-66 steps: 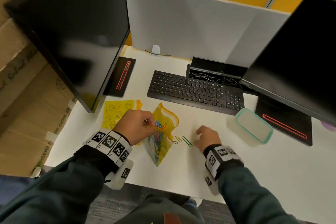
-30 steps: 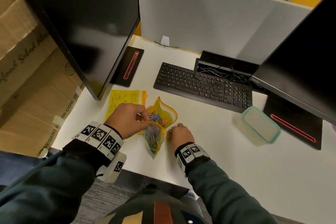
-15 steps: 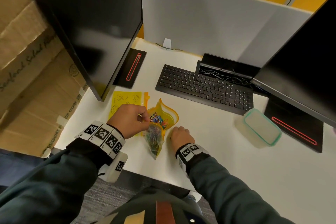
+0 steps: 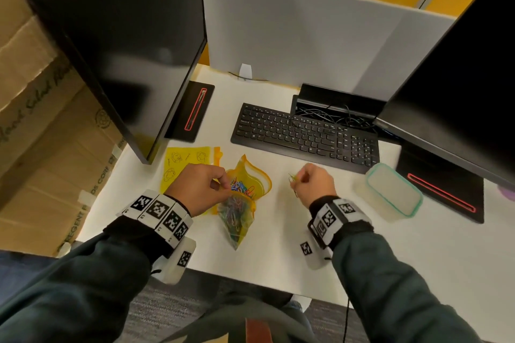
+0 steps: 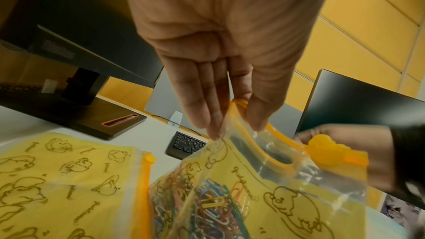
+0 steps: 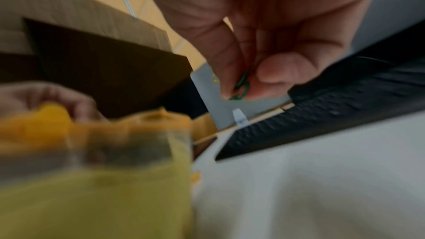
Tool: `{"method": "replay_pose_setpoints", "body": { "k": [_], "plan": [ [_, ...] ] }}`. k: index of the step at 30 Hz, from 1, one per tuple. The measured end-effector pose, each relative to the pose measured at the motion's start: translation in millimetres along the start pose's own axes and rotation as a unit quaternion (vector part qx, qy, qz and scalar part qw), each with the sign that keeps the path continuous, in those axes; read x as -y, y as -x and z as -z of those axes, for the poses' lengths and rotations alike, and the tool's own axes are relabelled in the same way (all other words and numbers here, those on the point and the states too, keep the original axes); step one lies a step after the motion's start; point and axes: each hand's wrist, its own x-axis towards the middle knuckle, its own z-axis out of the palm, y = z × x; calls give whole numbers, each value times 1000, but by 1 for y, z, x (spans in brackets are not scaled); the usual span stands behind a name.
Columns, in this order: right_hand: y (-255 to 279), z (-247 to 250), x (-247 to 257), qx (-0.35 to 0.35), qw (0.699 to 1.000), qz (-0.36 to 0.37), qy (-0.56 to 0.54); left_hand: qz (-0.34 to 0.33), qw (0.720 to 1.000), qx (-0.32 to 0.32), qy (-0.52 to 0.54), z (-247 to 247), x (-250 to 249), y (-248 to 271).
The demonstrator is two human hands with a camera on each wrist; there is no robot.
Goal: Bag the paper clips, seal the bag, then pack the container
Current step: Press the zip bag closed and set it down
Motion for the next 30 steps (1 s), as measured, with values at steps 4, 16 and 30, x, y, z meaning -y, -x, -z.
{"method": "replay_pose_setpoints", "body": {
  "k": [4, 16, 30],
  "plan": [
    [1, 6, 45, 66, 995, 39, -69, -9, 1000, 2, 4, -3, -6, -1],
    [17, 32, 48, 38, 989, 77, -123, -78, 996, -53, -11, -18, -21, -9],
    [35, 22, -27, 17, 993, 64, -95, -157, 977, -42, -139, -74, -61, -7]
  ]
}}
